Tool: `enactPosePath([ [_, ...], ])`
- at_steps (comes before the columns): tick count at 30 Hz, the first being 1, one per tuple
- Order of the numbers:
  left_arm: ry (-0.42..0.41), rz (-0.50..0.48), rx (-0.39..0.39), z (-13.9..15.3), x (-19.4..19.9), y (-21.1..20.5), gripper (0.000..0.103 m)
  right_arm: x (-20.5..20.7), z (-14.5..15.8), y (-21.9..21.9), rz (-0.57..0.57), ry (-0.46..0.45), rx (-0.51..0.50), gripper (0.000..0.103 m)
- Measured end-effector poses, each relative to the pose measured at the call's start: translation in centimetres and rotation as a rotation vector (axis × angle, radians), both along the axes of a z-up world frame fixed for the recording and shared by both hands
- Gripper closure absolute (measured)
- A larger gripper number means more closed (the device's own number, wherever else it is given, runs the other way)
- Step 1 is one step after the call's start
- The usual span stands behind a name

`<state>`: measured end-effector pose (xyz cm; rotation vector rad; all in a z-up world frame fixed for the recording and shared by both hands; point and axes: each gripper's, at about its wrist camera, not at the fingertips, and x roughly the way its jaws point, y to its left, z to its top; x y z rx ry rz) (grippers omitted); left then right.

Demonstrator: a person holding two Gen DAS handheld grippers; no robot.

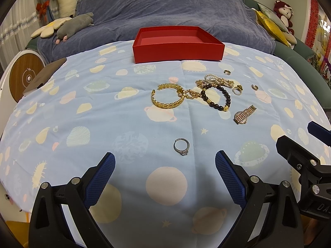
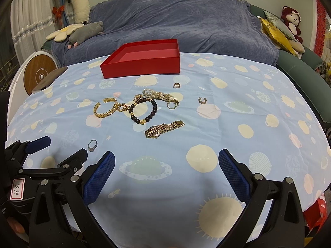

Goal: Organize jewelry

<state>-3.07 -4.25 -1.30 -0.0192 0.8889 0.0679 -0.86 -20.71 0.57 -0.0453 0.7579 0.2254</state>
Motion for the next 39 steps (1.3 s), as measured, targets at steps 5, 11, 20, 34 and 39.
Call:
enactPosePath([
  [5, 0.001, 0.001, -0.001, 0.0, 0.0, 0.0, 0.009, 0.0, 0.0, 0.0, -0.001, 0.001, 0.000, 0.005],
  [11, 0.001, 0.001, -0.002, 0.0, 0.0, 0.0, 0.009, 0.0, -0.1, -0.1, -0.001, 0.000, 0.000, 0.005],
  [20, 0.028, 0.011, -0.064, -0.1, 0.6, 0.4, 0.009, 0.4, -0.2, -0.4, -0.002, 0.003, -0.012, 0.005],
  [34, 0.072, -0.035, -0.038, 0.3, 8.1, 1.7, 0.009, 5.1, 0.9, -0.5, -0.002, 0.012, -0.013, 0.005],
  [39, 0.102, -0.022, -0.069, -1.3, 10.6, 2.0, 0.009, 5.6, 0.7, 0.2, 0.004, 0.012, -0.024, 0.005],
])
